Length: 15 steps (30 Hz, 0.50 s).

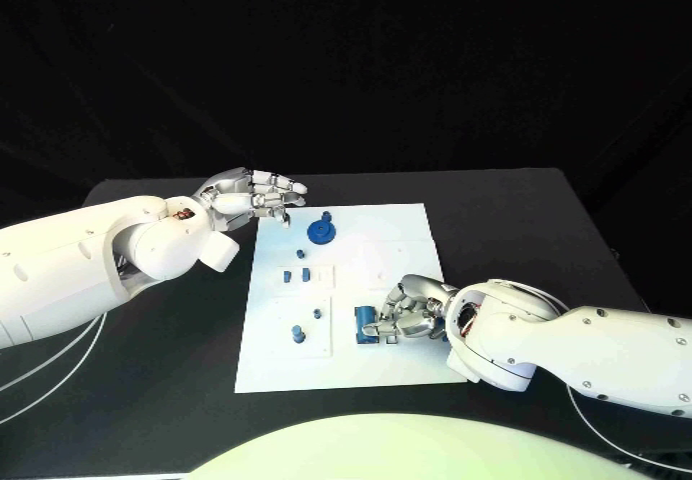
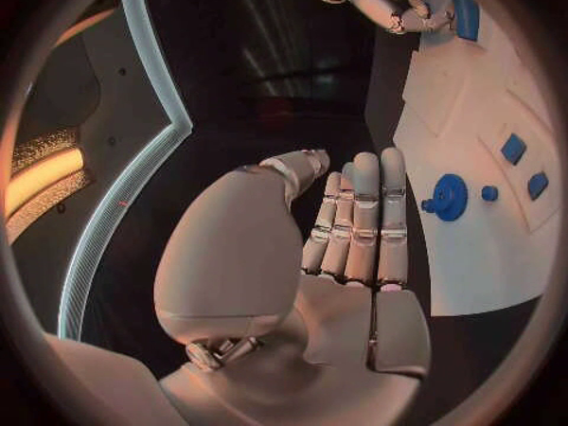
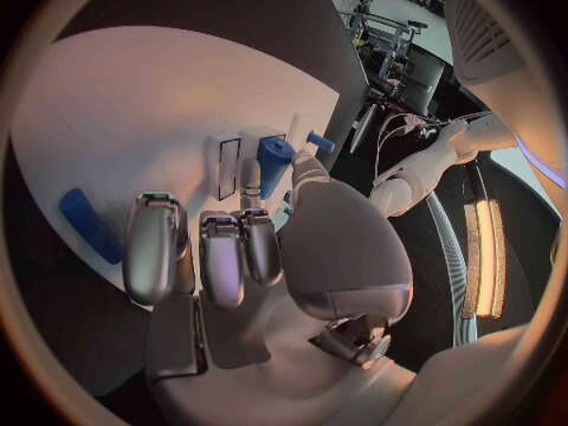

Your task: Assemble the parts on the task board

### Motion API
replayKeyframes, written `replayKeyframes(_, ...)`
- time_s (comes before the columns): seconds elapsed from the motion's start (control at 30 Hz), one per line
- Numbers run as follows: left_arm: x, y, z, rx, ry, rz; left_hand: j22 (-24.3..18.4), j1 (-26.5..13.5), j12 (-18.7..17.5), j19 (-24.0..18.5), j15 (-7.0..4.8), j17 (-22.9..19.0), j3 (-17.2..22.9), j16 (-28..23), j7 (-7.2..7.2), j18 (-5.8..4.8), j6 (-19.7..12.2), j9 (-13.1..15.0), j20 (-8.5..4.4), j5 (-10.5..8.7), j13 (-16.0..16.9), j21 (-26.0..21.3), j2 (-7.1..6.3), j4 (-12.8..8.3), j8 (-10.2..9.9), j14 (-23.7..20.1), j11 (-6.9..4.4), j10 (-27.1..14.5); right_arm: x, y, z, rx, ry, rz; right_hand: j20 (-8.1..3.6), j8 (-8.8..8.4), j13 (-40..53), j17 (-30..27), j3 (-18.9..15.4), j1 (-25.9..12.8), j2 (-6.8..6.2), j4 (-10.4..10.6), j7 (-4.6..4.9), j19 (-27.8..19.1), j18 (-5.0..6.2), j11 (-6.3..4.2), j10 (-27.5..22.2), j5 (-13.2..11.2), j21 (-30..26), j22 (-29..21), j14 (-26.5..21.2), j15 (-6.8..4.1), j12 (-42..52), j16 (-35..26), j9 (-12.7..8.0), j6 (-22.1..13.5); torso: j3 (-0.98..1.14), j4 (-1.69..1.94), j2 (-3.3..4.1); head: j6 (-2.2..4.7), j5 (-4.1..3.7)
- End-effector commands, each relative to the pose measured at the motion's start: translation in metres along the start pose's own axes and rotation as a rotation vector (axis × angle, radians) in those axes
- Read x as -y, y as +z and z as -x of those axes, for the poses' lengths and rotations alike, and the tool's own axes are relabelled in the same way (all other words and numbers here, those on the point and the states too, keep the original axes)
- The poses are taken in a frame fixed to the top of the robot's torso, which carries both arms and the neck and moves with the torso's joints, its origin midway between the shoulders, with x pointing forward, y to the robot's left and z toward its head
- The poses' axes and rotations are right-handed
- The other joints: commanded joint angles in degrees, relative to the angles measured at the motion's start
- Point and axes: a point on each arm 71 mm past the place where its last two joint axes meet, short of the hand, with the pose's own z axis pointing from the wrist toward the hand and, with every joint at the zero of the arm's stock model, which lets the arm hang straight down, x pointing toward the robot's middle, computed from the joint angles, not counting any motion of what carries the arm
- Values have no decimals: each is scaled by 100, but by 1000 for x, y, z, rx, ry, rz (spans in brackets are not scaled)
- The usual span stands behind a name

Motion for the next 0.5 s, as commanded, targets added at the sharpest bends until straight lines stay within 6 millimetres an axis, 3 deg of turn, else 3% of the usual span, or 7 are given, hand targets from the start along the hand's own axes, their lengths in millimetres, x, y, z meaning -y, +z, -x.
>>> replayKeyframes(0.03,1,0,-2,-21,-1,-2,-2,-36,34,-29,8,-9,1,-33,102,83,-45,-5,21,32,-5,-24,15,-18,32,-29,1,-30,-1,0,0,0,-28,11,-18,-2,904,1046,33,39,-15,9,-17,196,-69,-28,195,20,-28,1132,507,-27,12,-7,-7,-11,-3,-8,-4,-12,0)
replayKeyframes(0.5,1,0,-1,-20,-1,0,-2,-37,37,-30,9,-9,3,-33,101,83,-47,-7,22,33,-7,-25,18,-17,35,-29,0,-32,0,-2,0,-8,-57,13,-23,-52,904,1043,220,439,-127,-8,-27,192,-67,-35,188,33,-43,1129,506,-34,-6,-10,-58,-8,-3,-8,-3,-13,10)
